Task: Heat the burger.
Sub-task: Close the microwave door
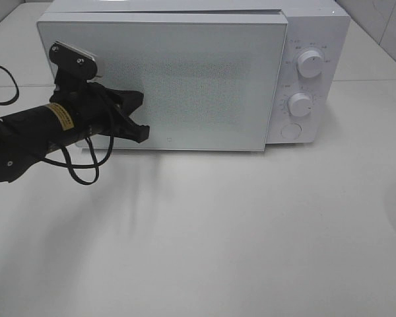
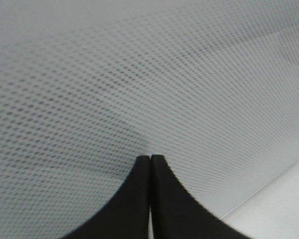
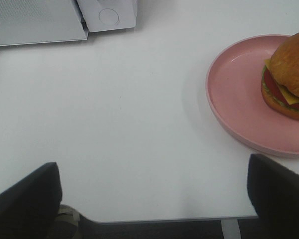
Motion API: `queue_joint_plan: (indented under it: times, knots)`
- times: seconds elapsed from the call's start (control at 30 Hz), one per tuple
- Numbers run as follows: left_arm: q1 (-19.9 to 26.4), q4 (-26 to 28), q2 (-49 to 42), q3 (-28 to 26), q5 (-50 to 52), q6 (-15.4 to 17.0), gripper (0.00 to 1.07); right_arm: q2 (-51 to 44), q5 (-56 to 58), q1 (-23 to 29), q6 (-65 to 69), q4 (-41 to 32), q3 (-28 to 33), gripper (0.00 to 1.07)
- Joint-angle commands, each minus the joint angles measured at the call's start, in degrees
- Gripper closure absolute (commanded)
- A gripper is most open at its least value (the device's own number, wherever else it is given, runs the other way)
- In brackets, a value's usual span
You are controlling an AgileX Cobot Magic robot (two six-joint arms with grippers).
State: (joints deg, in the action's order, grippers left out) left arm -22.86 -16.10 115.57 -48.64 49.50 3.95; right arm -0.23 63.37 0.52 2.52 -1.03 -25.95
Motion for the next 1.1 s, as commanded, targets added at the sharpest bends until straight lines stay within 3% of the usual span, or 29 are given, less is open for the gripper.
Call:
queue_joint_plan:
  times: [0.03, 0.3, 0.53, 0.77, 1.1]
  knots:
    - [-0.6, 13.1, 0.7, -4.9, 2.7, 0.1, 1.07, -1.8, -0.2, -0.2, -0.2, -0.2, 0.1, 0.10]
    - [-2.4, 16.7, 1.4, -6.6, 4.2, 0.1, 1.07, -1.8, -0.2, -0.2, -0.2, -0.2, 0.1, 0.10]
    - [-3.7, 20.2, 3.4, -12.0, 3.7, 0.1, 1.07, -1.8, -0.2, -0.2, -0.2, -0.2, 0.1, 0.10]
    - [-4.4, 21.6, 5.0, -17.9, -1.3, 3.7, 1.07, -1.8, -0.2, -0.2, -0.2, -0.2, 0.1, 0.10]
    - [-7.3, 19.9, 3.8, -18.8, -4.1, 6.9, 1.07, -1.8, -0.2, -0.2, -0.2, -0.2, 0.1, 0.10]
